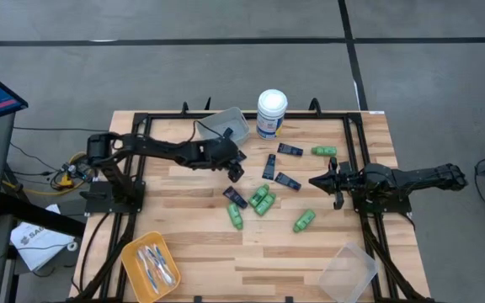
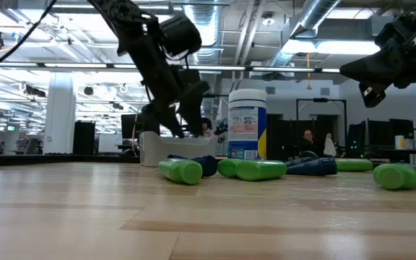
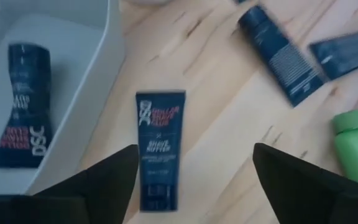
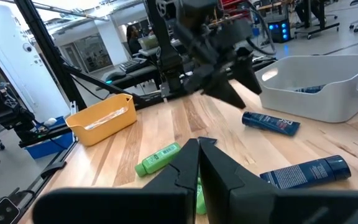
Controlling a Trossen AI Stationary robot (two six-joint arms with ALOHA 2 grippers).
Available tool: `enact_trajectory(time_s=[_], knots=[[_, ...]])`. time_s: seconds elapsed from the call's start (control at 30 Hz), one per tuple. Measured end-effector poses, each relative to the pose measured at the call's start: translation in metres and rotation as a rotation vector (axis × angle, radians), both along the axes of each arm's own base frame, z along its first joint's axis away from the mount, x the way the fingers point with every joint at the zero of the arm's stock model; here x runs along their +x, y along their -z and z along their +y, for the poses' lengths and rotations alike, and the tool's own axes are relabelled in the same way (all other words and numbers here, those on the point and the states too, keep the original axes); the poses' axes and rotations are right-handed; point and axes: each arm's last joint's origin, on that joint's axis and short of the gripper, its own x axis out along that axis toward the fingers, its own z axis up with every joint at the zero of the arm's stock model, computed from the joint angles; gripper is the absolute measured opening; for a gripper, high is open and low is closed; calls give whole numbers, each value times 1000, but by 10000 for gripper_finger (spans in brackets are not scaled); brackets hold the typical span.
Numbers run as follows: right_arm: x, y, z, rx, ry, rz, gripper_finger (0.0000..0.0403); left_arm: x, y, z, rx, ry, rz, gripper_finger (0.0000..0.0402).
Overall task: Pick & Place Travel size toiletries
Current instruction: Put the dark blue shave cream into the gray bin
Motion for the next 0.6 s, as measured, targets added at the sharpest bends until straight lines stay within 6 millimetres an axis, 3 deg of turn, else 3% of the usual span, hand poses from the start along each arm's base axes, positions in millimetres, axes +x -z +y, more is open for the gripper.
enact_trajectory(time_s=[0.27, 0.43, 0.6], knots=[[0, 0, 0, 0, 0, 0, 6, 3, 23, 4, -16, -13, 69, 313], [0, 0, 0, 0, 0, 0, 6, 3, 27, 4, -16, -15, 87, 313], [0, 0, 0, 0, 0, 1, 6, -8, 41, 2, -40, -36, 128, 312]])
